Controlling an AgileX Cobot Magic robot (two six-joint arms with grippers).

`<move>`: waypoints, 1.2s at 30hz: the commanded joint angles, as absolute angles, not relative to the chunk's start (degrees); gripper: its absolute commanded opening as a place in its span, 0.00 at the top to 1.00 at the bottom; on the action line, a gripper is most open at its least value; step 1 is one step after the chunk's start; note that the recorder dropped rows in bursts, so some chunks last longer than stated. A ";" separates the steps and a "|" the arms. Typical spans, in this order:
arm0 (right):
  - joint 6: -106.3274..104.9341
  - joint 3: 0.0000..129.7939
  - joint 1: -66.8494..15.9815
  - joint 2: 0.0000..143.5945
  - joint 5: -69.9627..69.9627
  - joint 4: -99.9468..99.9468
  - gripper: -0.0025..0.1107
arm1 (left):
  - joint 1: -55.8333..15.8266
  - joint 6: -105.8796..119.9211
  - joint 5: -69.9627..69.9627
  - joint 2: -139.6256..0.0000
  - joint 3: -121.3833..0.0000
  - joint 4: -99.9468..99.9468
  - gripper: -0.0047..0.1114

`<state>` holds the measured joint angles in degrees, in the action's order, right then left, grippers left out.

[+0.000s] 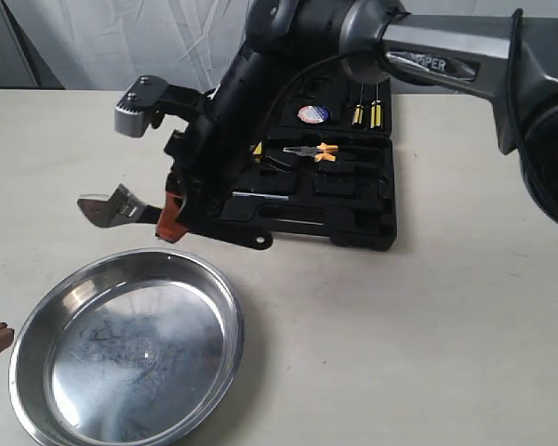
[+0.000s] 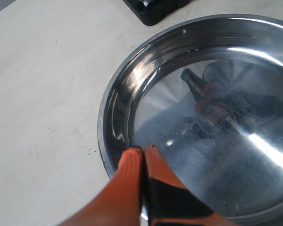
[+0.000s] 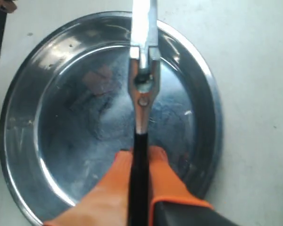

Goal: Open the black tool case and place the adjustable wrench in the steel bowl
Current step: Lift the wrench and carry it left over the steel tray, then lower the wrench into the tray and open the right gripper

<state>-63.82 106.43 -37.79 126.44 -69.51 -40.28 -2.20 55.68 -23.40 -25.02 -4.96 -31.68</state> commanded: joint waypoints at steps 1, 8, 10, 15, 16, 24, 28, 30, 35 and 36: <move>-64.10 104.28 -41.26 125.69 -69.96 -40.85 0.99 | -2.45 55.63 -22.63 -24.64 -4.83 -32.76 0.96; -64.10 102.42 -45.51 130.25 -67.52 -41.93 0.99 | -2.45 55.63 -22.65 -23.72 -4.83 -32.76 0.96; -64.10 102.42 -46.72 131.26 -65.57 -42.06 0.99 | -2.45 55.63 -22.65 -23.72 -4.83 -32.76 0.96; -63.99 102.42 -49.26 133.47 -61.10 -41.37 0.99 | -2.45 55.63 -22.65 -23.72 -4.83 -32.76 0.96; -63.86 102.42 -49.57 133.65 -60.45 -41.11 0.99 | -2.45 55.63 -22.65 -23.72 -4.83 -32.76 0.96; -63.12 102.42 -50.95 134.97 -54.30 -37.89 0.99 | -2.45 55.63 -22.65 -23.72 -4.83 -32.76 0.96; -61.37 102.42 -51.60 135.01 -52.24 -31.91 0.99 | -2.45 55.63 -22.65 -23.72 -4.83 -32.76 0.96; -60.13 102.42 -51.90 135.01 -51.74 -29.08 0.99 | -2.45 55.63 -22.65 -23.72 -4.83 -32.76 0.96; -58.95 102.42 -52.29 135.01 -50.88 -26.35 0.99 | -2.45 55.63 -22.65 -23.72 -4.83 -32.76 0.96; -58.95 102.42 -52.39 135.01 -50.76 -26.18 0.99 | -2.45 55.63 -22.65 -23.72 -4.83 -32.76 0.96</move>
